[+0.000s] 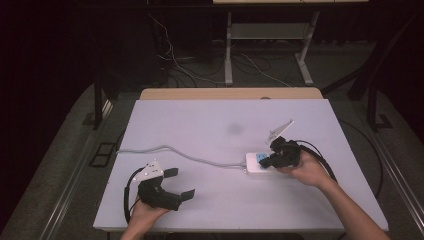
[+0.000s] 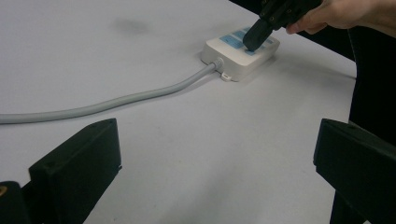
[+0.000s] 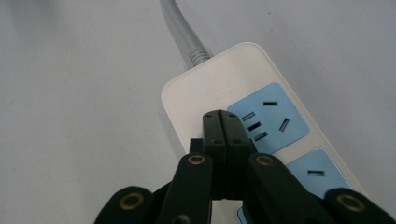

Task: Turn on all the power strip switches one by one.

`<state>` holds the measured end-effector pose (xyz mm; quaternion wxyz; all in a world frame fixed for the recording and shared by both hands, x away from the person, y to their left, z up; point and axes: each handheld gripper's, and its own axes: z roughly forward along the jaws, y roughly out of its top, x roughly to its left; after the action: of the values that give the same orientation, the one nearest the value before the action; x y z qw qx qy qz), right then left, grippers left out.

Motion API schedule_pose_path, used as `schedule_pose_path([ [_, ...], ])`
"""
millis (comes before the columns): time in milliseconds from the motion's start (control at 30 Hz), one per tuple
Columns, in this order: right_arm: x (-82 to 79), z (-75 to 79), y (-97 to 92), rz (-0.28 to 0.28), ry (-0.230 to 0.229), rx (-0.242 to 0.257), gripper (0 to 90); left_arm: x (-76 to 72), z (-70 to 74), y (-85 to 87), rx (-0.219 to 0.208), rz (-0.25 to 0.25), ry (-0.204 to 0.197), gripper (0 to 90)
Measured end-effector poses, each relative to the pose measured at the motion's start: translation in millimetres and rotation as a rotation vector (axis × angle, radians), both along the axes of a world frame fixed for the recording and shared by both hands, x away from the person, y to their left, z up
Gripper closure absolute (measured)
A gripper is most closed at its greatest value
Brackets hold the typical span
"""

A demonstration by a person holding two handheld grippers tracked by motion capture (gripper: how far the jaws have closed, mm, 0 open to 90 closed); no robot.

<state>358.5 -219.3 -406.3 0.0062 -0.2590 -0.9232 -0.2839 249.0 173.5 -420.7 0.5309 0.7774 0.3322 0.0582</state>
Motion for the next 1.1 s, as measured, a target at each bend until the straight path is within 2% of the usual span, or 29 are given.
schedule_pose_path([
  [433, -1.8, 0.2, 3.3, 0.011, -0.02, -0.027, 90.0, 0.5, -0.5, -1.4, 0.004, -0.004, -0.001, 0.0],
  [600, -2.6, -2.3, 9.1, 0.021, -0.006, 0.004, 90.0, 0.4, -0.2, -1.7, 0.006, -0.004, -0.001, 0.0],
  [700, -5.3, 2.4, 18.2, 0.051, -0.046, -0.077, 90.0, -0.5, 0.2, -0.4, 0.004, -0.001, -0.002, 0.0],
  [733, -7.2, 3.1, 21.4, 0.053, -0.075, -0.102, 90.0, -0.4, 0.2, 0.6, 0.003, 0.0, -0.003, 0.0],
  [767, -8.4, 3.5, 22.8, 0.053, -0.084, -0.111, 90.0, 0.0, -0.1, 1.5, 0.002, 0.001, -0.003, 0.0],
  [967, -3.2, 1.4, 17.1, 0.035, -0.036, -0.065, 90.0, -0.2, 1.0, 2.2, 0.0, 0.002, -0.007, 0.0],
  [1100, -4.7, -2.9, 9.5, 0.01, -0.039, -0.022, 90.0, -1.7, 1.8, 1.2, -0.001, 0.0, -0.012, 0.0],
])
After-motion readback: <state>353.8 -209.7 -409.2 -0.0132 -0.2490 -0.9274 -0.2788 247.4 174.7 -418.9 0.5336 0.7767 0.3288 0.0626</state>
